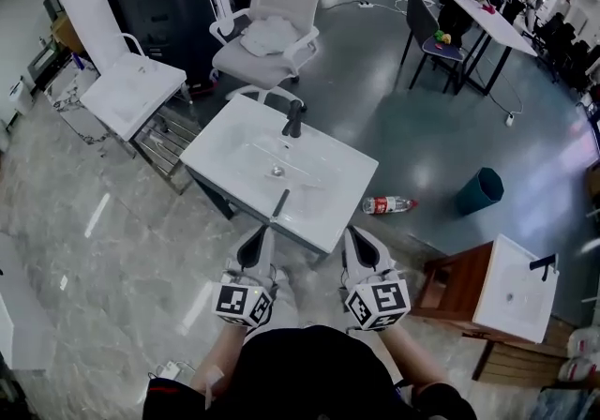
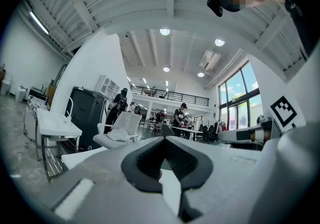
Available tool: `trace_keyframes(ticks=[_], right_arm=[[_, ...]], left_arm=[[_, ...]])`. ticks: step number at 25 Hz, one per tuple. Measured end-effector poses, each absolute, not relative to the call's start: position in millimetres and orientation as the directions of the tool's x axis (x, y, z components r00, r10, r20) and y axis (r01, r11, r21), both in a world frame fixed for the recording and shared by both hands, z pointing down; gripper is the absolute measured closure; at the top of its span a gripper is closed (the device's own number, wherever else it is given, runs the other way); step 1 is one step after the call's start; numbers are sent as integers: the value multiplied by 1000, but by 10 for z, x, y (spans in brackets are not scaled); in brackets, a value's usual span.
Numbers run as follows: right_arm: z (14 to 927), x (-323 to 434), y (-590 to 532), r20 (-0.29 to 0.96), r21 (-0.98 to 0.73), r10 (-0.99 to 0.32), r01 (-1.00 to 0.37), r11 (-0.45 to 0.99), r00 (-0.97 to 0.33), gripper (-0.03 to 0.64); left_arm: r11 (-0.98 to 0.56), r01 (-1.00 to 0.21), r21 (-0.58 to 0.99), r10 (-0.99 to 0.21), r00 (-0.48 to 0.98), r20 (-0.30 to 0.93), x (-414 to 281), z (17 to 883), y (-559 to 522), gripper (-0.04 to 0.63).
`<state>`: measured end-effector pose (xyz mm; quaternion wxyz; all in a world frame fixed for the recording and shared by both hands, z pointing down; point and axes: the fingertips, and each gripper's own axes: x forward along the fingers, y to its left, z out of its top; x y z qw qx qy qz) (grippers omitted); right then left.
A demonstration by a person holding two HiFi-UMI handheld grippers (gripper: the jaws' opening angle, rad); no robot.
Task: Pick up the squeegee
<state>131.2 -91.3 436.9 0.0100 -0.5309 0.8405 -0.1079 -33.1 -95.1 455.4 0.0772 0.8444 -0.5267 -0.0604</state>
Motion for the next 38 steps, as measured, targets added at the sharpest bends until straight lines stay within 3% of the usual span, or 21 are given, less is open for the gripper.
trace_keyframes(ticks=[21, 38], right_arm=[[4452, 1203, -2399, 168, -186, -952, -956, 226, -258, 614], [4886, 1168, -2711, 256, -197, -949, -971, 134, -183, 614]], left_arm=[[-533, -816, 222, -820, 564, 102, -458, 5013, -2711, 594], [-587, -770, 251, -733, 637, 240, -256, 5856, -3125, 594]])
